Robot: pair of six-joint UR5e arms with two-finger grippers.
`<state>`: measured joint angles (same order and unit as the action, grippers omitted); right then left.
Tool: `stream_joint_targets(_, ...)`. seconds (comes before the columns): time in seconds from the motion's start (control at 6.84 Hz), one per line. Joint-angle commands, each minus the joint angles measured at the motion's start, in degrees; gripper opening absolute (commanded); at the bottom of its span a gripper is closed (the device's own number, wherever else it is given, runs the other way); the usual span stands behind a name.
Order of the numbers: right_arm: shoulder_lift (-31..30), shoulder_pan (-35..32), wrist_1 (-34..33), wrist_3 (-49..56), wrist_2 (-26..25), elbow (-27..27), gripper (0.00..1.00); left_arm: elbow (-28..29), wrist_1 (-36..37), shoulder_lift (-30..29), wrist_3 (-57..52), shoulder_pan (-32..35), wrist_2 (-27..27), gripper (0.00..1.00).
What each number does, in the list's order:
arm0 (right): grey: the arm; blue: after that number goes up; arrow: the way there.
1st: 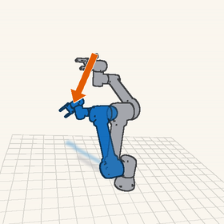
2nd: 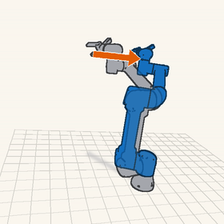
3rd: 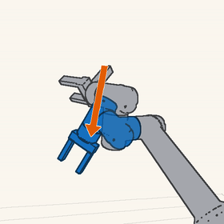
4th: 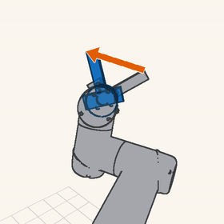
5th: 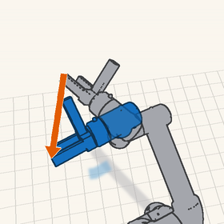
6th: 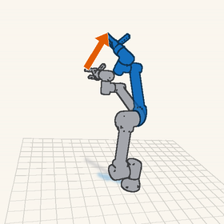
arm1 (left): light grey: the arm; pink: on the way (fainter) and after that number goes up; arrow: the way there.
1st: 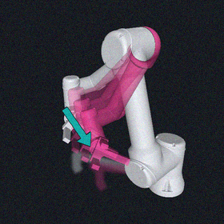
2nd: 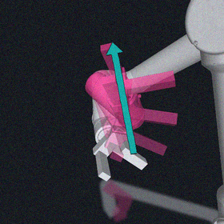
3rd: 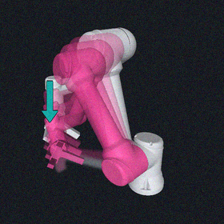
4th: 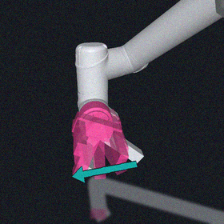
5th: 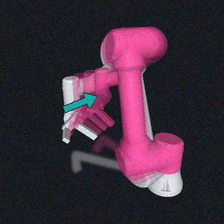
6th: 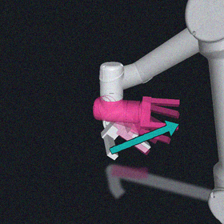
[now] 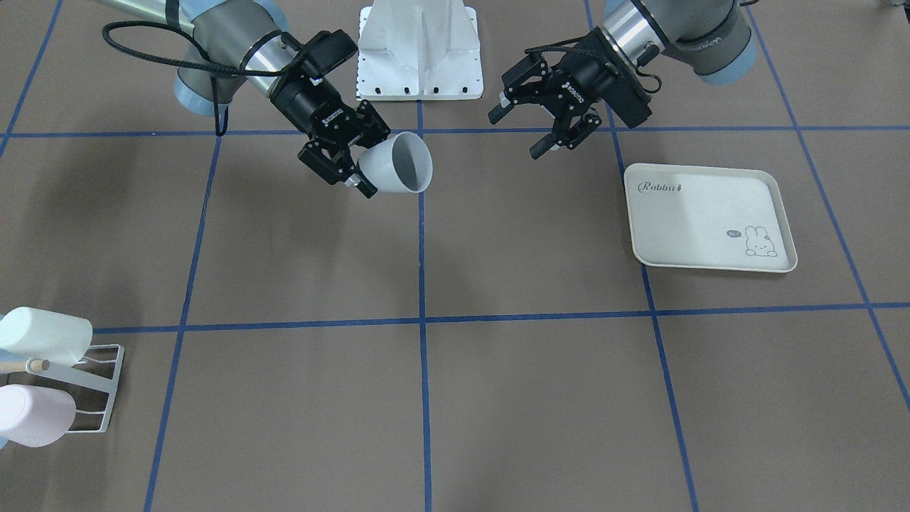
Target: Transfer IKEA cup to right arm and place on rack
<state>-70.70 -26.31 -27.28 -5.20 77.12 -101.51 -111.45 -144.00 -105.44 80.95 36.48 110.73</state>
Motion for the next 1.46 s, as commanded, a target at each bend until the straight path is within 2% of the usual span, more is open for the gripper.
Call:
stream_joint_targets(0.0,-3.7,-7.8,-10.0,9.0,0.7,-0.4,0.00,-0.8,0.0,2.7,-1.5,1.2,-0.2,1.00)
stream_joint_targets(0.15,-4.9,-11.1,-14.6,22.4,0.1,-1.4,0.00,-0.8,0.0,4.7,-5.0,1.8,-0.2,1.00)
stream_joint_targets(0.29,-10.5,-14.7,-18.0,25.8,0.0,-5.0,0.00,-0.8,0.0,4.9,-5.3,2.2,-0.2,1.00)
stream_joint_targets(0.44,-18.3,-17.7,-18.2,30.5,0.5,-9.8,0.00,-0.9,0.0,4.9,-5.3,2.2,-0.2,1.00)
stream_joint_targets(0.58,-22.7,-21.5,-18.2,41.9,0.3,-11.6,0.00,-1.1,0.0,5.0,-5.3,2.2,-0.2,1.00)
stream_joint_targets(1.02,-28.9,-32.5,-18.4,70.9,0.3,-11.0,0.00,-1.2,0.0,5.0,-5.2,2.1,-0.2,1.00)
stream_joint_targets(1.32,-29.1,-36.3,-18.3,85.4,-0.2,-5.7,0.00,-1.1,0.0,5.0,-5.2,2.1,-0.2,1.00)
